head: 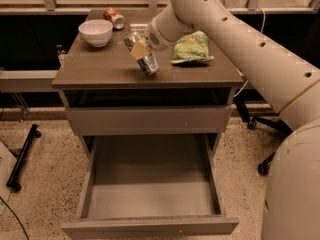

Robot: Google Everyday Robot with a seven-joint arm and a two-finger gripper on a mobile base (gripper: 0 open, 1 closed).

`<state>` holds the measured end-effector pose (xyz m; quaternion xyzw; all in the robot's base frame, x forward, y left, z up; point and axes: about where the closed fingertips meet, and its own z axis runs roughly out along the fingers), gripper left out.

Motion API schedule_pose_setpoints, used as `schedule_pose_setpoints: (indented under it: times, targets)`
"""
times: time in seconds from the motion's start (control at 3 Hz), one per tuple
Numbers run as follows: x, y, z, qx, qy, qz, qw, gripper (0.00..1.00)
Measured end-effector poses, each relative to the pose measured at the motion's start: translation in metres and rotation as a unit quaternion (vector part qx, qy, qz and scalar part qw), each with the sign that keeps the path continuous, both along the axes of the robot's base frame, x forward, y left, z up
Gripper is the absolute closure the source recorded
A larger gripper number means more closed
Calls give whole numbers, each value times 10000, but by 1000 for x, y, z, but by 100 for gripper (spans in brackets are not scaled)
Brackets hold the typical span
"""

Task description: Pick redbull can from middle drawer and place on counter

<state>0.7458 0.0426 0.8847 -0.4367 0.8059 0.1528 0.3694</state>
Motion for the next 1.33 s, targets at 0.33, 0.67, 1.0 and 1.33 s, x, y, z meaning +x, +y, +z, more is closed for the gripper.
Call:
schedule_pose_setpoints:
  times: [0.33, 0.67, 1.0, 1.33]
  targets:
    - [17, 4, -10, -144, -39, -127, 9998, 36]
    - [17, 6, -13, -152, -23, -111, 9998, 12]
    - [17, 7, -15, -154, -9, -99, 9998, 0]
    - [17, 7, -15, -154, -9, -99, 9998, 0]
